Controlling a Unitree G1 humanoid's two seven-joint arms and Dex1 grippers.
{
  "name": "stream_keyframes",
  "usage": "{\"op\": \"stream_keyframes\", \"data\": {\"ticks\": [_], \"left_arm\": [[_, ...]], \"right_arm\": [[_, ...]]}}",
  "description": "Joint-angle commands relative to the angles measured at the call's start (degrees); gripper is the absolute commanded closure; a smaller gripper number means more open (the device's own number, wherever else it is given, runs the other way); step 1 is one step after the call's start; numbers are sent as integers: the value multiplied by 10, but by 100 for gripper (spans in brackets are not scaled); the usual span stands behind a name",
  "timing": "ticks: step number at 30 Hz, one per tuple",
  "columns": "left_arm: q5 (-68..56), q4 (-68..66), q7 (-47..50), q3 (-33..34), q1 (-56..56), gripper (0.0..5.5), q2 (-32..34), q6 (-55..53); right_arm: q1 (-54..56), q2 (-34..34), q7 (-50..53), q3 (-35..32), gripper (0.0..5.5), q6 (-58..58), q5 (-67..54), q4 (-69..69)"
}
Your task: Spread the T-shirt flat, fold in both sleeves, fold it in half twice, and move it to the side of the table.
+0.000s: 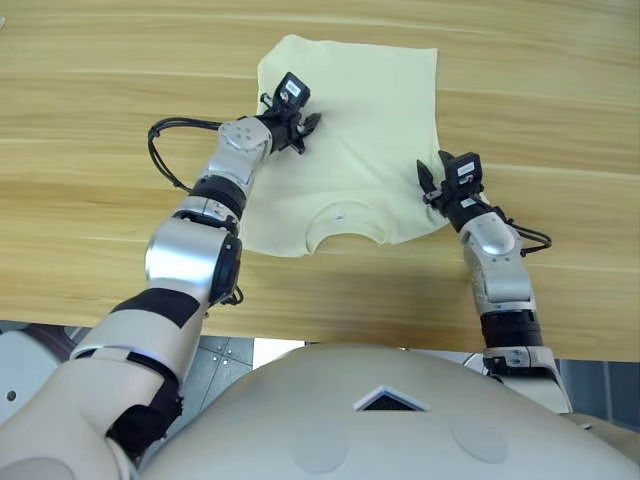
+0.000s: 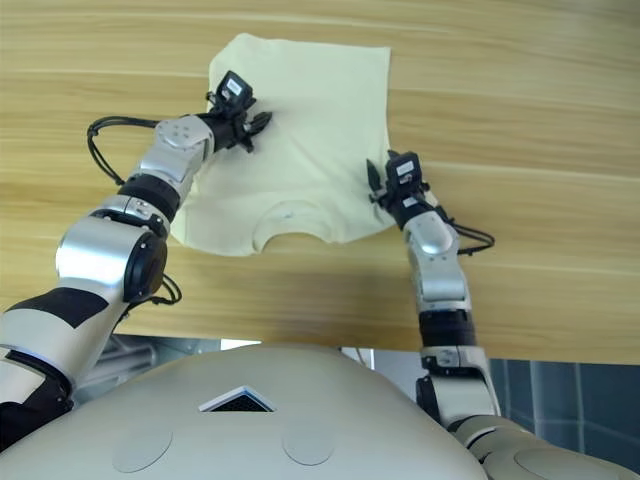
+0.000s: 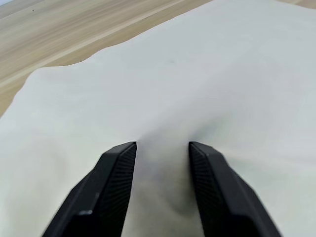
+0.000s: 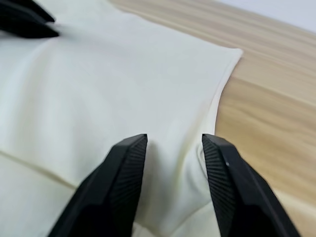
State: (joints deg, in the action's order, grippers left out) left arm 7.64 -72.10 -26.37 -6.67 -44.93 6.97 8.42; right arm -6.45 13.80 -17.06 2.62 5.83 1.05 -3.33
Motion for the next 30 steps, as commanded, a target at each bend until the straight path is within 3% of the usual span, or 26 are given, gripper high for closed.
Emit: {"op": "stream_keyframes", "data": {"ticks": [1,8,14,22,30], "left_arm": [[24,-25,8,-13,13,350,8,-38],[27,-40,42,-14,2,350,2,-59],[30,-48,64,-9,-4,350,7,-71],[27,-54,91,0,-12,350,18,-84],[2,-55,130,49,-14,350,25,-97]], "right_arm": [[-92,43,-18,-4,346,81,11,101],[-162,134,-73,23,346,155,41,259],[-121,215,-122,6,346,155,60,276],[-130,244,-152,-12,346,168,48,310],[-97,221,-135,-8,346,169,49,273]]}}
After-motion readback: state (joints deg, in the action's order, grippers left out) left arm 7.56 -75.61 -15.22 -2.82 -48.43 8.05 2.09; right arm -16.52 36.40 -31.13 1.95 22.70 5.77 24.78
